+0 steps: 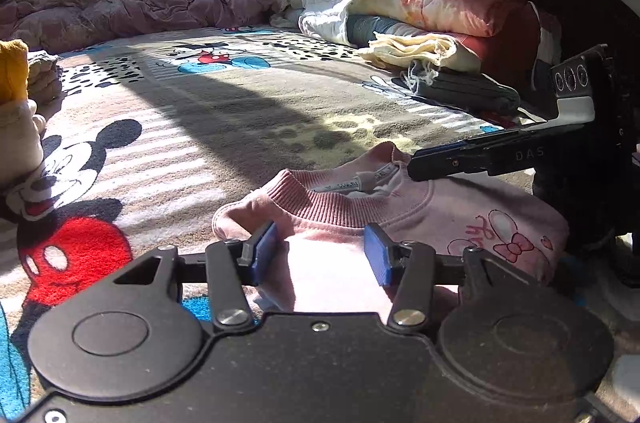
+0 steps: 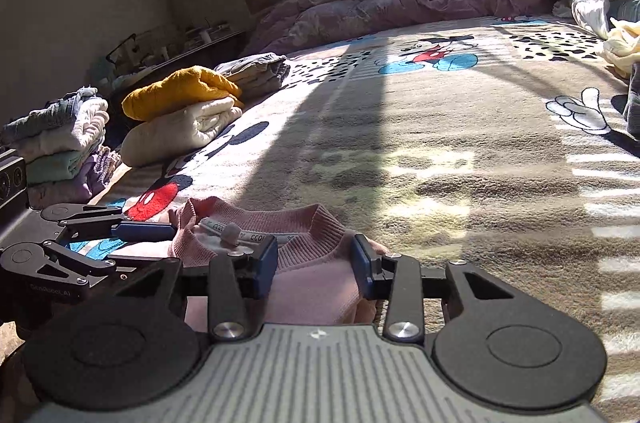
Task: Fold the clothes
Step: 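Open both grippers and release the flipped sweatshirt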
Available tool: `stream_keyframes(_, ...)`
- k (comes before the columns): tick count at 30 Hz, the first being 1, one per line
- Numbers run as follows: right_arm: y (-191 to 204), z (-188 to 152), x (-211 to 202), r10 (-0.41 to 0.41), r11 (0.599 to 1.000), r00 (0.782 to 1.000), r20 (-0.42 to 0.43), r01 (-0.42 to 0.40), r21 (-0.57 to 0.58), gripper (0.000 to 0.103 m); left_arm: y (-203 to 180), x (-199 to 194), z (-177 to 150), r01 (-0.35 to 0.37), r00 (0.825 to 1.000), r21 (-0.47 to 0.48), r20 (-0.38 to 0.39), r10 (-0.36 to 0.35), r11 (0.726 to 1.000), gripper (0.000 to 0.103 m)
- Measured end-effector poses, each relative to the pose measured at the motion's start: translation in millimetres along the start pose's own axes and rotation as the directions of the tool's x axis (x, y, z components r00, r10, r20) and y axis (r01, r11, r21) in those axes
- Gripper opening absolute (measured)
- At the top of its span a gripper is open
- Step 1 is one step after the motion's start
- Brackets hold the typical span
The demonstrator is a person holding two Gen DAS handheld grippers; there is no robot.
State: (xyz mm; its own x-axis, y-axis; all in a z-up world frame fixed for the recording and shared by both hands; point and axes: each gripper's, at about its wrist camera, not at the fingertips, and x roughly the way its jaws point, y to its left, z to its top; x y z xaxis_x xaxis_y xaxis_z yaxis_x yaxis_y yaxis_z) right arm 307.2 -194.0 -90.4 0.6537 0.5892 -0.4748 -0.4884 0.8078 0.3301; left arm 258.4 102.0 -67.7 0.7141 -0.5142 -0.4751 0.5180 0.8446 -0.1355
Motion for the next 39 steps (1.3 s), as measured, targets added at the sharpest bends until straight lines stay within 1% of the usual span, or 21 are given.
stream_keyframes(1, 3, -1, -3, -0.013, 1.000, 1.000, 0.008, 0.014, -0.008, 0.040, 2, -7, 2, 0.003, 1.000, -0.024, 0.029, -0.003, 1.000, 0.047)
stream_keyframes(3, 7, 2, -12, -0.038, 0.999, 0.998, 0.049, 0.039, -0.028, 0.041, 8, -21, 3, 0.011, 0.997, -0.109, 0.073, -0.003, 0.994, 0.047)
stream_keyframes(5, 11, 0, -25, -0.058, 0.998, 0.995, 0.081, 0.060, -0.017, 0.050, 16, -34, 2, 0.018, 0.995, -0.203, 0.104, 0.004, 0.979, 0.047)
stream_keyframes(6, 10, -2, -30, -0.065, 0.998, 0.995, 0.079, 0.064, 0.014, 0.057, 19, -38, -2, 0.018, 0.995, -0.258, 0.103, 0.008, 0.966, 0.049)
stream_keyframes(7, 7, -4, -34, -0.066, 0.996, 0.995, 0.072, 0.062, 0.060, 0.062, 23, -42, -7, 0.019, 0.995, -0.314, 0.099, 0.012, 0.949, 0.049)
stream_keyframes(10, -5, -12, -46, -0.058, 0.976, 0.997, 0.047, 0.047, 0.213, 0.064, 26, -55, -20, 0.036, 0.996, -0.454, 0.087, 0.004, 0.890, 0.055)
stream_keyframes(12, -19, -19, -50, 0.000, 0.933, 0.999, 0.032, -0.012, 0.360, 0.069, 23, -64, -25, 0.045, 0.997, -0.526, 0.078, -0.005, 0.850, 0.064)
stream_keyframes(14, -23, -27, -52, 0.034, 0.900, 0.999, 0.040, -0.048, 0.433, 0.074, 19, -68, -30, 0.039, 0.998, -0.585, 0.068, 0.001, 0.810, 0.067)
stream_keyframes(16, -19, -36, -55, 0.040, 0.890, 0.999, 0.031, -0.050, 0.454, 0.077, 14, -68, -38, 0.018, 0.999, -0.636, 0.043, 0.013, 0.771, 0.071)
stream_keyframes(19, -12, -49, -58, 0.049, 0.873, 0.999, 0.019, -0.052, 0.484, 0.077, 6, -68, -49, -0.017, 1.000, -0.707, 0.004, 0.028, 0.707, 0.073)
stream_keyframes(20, -10, -52, -59, 0.050, 0.872, 0.999, 0.014, -0.051, 0.487, 0.077, 6, -67, -50, -0.019, 1.000, -0.719, -0.001, 0.026, 0.695, 0.073)
stream_keyframes(22, -5, -55, -61, 0.044, 0.879, 0.999, 0.014, -0.045, 0.475, 0.077, 2, -66, -52, -0.015, 1.000, -0.732, 0.001, 0.023, 0.681, 0.073)
stream_keyframes(24, -2, -58, -63, 0.038, 0.881, 0.999, 0.022, -0.043, 0.471, 0.077, -2, -63, -52, -0.004, 1.000, -0.741, 0.005, 0.011, 0.672, 0.072)
stream_keyframes(27, -6, -59, -60, 0.035, 0.871, 0.998, 0.044, -0.052, 0.488, 0.077, -4, -59, -53, 0.000, 1.000, -0.743, 0.008, 0.009, 0.670, 0.071)
stream_keyframes(30, -3, -57, -52, 0.019, 0.884, 0.999, 0.047, -0.039, 0.466, 0.076, -4, -57, -55, 0.018, 1.000, -0.751, 0.025, 0.001, 0.659, 0.071)
stream_keyframes(33, -5, -54, -47, 0.009, 0.899, 0.999, 0.047, -0.029, 0.437, 0.075, -1, -50, -55, 0.025, 1.000, -0.747, 0.029, -0.006, 0.664, 0.067)
stream_keyframes(34, -6, -54, -46, 0.009, 0.901, 0.999, 0.048, -0.029, 0.433, 0.074, -2, -48, -55, 0.018, 1.000, -0.742, 0.023, -0.001, 0.670, 0.066)
stream_keyframes(35, -6, -53, -44, 0.009, 0.903, 0.999, 0.047, -0.028, 0.429, 0.072, -3, -47, -54, 0.002, 1.000, -0.735, 0.012, 0.010, 0.678, 0.058)
stream_keyframes(37, -10, -52, -41, 0.009, 0.897, 0.999, 0.043, -0.027, 0.441, 0.055, -3, -48, -50, -0.008, 1.000, -0.714, 0.003, 0.014, 0.700, 0.057)
stream_keyframes(38, -13, -52, -40, 0.008, 0.889, 0.999, 0.043, -0.027, 0.457, 0.052, -3, -49, -48, -0.009, 1.000, -0.703, 0.000, 0.013, 0.711, 0.057)
stream_keyframes(39, -16, -53, -43, 0.003, 0.878, 0.999, 0.054, -0.029, 0.478, 0.049, -5, -56, -42, -0.043, 0.998, -0.657, 0.006, 0.063, 0.753, 0.057)
